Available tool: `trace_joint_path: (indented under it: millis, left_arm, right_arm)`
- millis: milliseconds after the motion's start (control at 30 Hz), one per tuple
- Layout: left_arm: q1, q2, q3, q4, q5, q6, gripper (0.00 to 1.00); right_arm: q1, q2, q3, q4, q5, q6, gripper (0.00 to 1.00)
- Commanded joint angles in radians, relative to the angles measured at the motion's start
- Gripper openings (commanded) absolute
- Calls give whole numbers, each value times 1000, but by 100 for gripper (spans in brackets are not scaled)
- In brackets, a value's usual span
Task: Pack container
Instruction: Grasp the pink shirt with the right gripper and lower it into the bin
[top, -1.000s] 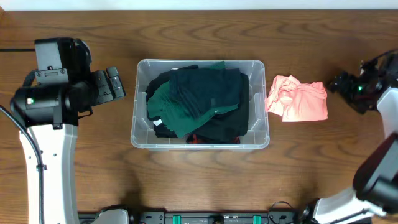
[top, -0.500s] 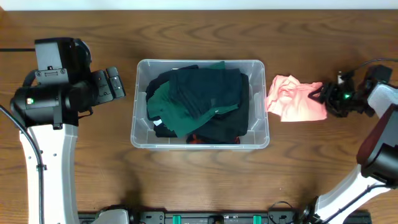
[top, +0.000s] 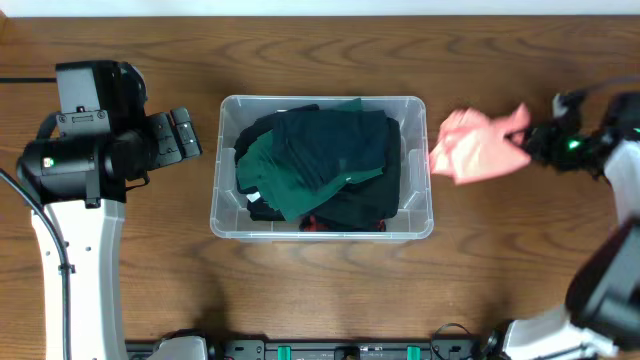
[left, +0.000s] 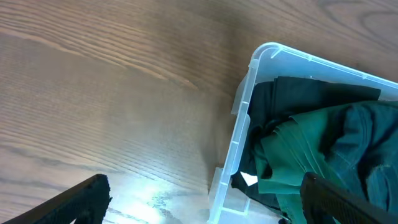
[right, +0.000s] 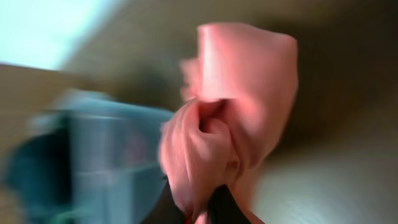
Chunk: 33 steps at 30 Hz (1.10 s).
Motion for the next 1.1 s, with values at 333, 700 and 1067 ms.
trace_joint_path:
  millis: [333,700,1067]
  left_arm:
    - [4,0,13,1,-5,-5,98]
    - [4,0,12,1,-5,-5,98]
    - [4,0,12,1,-5,-5,98]
  right_arm:
    - [326,-350,14,477,-280,587,1]
    - [831,-256,13,442,201,682,1]
    - [978,13,11,87,741,614,1]
